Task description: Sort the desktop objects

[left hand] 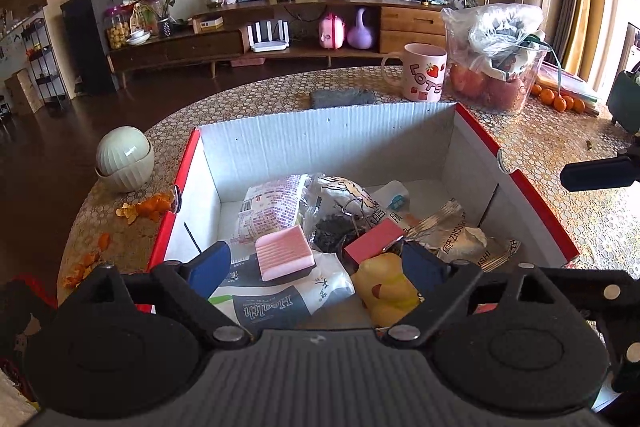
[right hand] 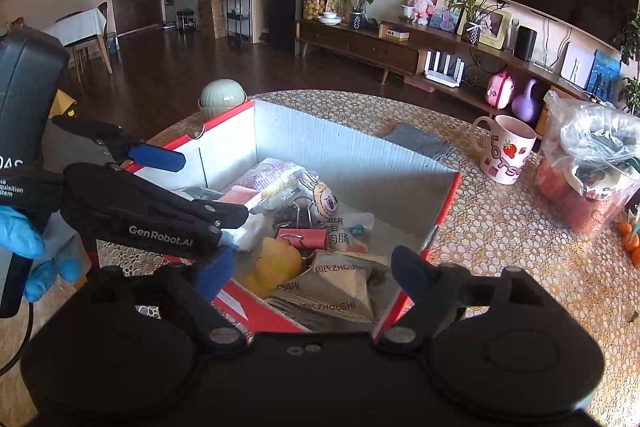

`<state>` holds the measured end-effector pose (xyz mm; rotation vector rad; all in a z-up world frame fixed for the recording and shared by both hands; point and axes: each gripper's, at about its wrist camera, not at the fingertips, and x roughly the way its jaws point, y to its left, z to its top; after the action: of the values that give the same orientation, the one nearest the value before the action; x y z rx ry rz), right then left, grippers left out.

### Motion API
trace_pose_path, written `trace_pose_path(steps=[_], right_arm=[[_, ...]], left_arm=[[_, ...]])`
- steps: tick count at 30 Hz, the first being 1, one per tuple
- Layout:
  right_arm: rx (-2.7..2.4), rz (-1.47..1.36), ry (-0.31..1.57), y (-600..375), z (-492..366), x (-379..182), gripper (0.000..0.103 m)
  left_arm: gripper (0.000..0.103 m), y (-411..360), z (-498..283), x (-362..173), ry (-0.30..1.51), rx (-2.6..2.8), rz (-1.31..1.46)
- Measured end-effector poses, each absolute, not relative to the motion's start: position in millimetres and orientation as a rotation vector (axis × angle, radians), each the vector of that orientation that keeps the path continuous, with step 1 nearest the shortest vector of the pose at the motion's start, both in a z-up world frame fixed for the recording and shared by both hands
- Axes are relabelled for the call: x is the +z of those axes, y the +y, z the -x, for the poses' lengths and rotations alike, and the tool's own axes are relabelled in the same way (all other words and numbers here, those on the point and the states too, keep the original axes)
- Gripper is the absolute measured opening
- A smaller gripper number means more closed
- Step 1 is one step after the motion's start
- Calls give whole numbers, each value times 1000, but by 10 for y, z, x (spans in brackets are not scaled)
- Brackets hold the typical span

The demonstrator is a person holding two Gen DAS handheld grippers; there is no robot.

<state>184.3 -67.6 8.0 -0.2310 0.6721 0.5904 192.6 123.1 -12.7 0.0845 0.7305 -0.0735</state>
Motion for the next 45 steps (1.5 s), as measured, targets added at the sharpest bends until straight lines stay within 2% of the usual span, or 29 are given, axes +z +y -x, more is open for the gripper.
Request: trace_pose_path(steps=[1, 6, 19, 45], right_arm=[[591, 227, 665, -707, -1823, 90, 88], [580, 204, 643, -857, -1717, 105, 94], [583, 109, 588, -1337, -1354, 189, 98], [549, 66, 590, -1583, -971, 122, 99]], left_arm=[[103, 1214, -1895, -115, 724, -76, -87], [103, 1129, -1746, -59, 704, -81, -84], [103, 829, -1294, 94, 633, -20, -95], [103, 554, -892, 22, 658, -80, -62]])
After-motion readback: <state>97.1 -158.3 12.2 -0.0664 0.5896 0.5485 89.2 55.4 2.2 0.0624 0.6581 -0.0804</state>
